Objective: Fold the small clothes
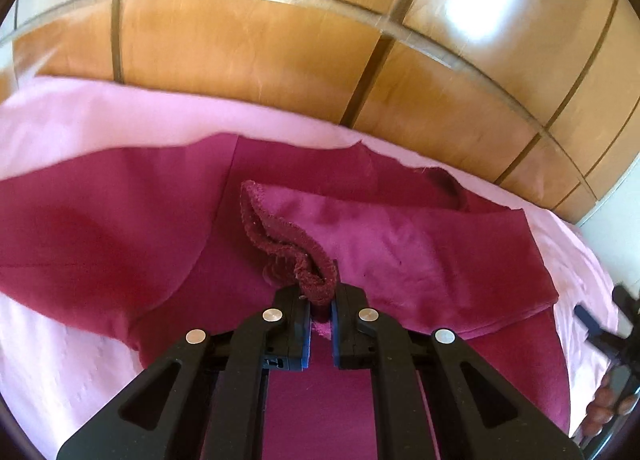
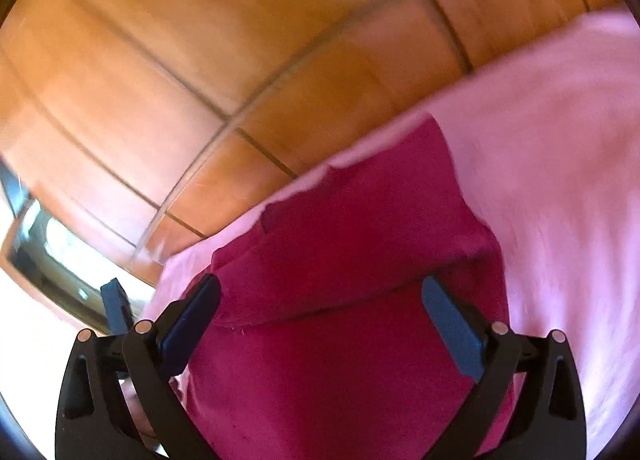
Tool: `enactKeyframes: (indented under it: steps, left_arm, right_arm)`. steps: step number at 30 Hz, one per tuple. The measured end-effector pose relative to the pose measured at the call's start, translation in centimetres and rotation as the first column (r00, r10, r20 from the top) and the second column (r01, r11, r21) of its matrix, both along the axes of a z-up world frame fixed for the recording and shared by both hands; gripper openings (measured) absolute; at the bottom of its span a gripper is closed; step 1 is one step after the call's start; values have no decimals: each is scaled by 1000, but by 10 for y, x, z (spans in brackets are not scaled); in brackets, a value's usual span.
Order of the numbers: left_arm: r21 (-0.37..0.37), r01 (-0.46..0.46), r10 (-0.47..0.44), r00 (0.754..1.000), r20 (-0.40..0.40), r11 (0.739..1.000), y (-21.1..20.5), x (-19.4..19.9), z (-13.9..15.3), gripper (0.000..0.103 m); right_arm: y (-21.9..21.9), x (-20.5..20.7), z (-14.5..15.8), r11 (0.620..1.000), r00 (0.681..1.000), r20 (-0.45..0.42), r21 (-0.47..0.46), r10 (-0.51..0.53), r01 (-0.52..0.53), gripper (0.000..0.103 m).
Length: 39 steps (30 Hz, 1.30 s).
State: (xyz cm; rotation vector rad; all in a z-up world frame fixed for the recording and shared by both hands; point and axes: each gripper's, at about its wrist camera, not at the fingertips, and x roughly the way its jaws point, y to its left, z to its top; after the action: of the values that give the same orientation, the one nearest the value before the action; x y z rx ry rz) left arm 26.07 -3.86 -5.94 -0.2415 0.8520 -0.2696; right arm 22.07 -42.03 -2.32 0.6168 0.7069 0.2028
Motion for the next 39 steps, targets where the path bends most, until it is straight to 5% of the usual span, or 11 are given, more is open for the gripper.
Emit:
enactKeyframes:
  steps: [4,7,10,14,18,25,31,36,39]
  left_arm:
    - [6,-24,24,1000,7,1000,0,2,-5,6]
    - [90,-57,56,998,15,994,2,6,-16,6]
    - [133,-62,68,997,-45,989,1,15,-36,11]
    - [153,-80,83,996,-14,985,0,16,-37,15]
    - [59,-130,132,991,-32,990,21,-2,-30,46]
    - [-140,-265,263,964,-27,954,91,-62,-12,47]
    - [-241,-453,445,891,-89,859,189,-99,-23,47]
    - [-333,-618,598,782,-175,712,287,-120,-38,47]
    - [-352,-678,654,728,-206,645,334,-119,-40,47]
  right_arm:
    - [21,39,-14,982,998,-59,-186,-38,27,100]
    - [27,54,-53,958,981,-175,-286,-83,30,99]
    - [41,52,-68,919,985,-146,-394,-95,31,99]
    - [52,56,-71,878,980,-167,-477,-111,18,101]
    - [58,58,-75,861,977,-174,-508,-119,14,101]
    - [54,59,-70,860,977,-171,-510,-124,20,101]
    - [54,58,-70,854,978,-165,-520,-127,24,101]
    - [55,58,-71,849,978,-162,-528,-130,25,101]
    - [55,58,-71,845,978,-162,-534,-131,25,101]
